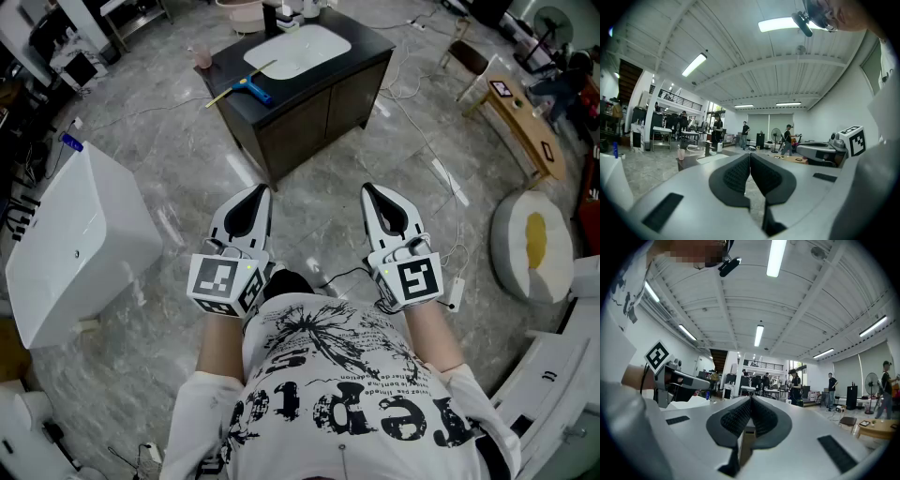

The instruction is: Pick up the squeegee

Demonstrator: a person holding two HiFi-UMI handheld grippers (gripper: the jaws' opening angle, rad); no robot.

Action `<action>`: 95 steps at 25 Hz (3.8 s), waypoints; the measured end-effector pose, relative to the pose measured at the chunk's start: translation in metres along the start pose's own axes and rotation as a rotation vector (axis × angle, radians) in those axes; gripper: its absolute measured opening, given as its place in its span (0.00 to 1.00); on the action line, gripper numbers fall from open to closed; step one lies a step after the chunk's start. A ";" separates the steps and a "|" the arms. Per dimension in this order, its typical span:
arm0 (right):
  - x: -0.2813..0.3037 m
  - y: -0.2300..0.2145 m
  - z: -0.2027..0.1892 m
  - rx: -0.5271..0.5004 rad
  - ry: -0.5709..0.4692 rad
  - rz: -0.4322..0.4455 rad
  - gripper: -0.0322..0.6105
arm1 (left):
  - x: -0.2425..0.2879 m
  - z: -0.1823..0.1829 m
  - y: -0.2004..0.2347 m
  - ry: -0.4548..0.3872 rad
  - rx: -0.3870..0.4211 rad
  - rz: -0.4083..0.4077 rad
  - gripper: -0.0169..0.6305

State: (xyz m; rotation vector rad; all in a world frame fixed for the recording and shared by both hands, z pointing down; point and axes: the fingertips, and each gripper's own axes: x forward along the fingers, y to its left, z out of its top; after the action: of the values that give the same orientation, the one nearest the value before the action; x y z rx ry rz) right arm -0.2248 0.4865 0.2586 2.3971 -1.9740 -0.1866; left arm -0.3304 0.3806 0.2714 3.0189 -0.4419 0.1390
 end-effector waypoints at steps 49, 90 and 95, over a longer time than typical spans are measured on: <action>0.520 -0.225 -0.106 0.043 0.201 -0.039 0.07 | 0.445 -0.009 0.394 0.145 -0.173 0.177 0.57; 0.795 -0.225 -0.322 0.068 0.502 0.833 0.07 | 0.527 -0.262 0.508 0.631 -0.574 0.994 0.57; 0.798 -0.227 -0.327 0.077 0.518 0.805 0.07 | 0.527 -0.264 0.507 0.642 -0.547 1.005 0.55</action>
State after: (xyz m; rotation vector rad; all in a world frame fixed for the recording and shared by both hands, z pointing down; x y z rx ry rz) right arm 0.1828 -0.2686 0.5025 1.2898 -2.4467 0.4793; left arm 0.0055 -0.2251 0.6240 1.8254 -1.5191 0.8312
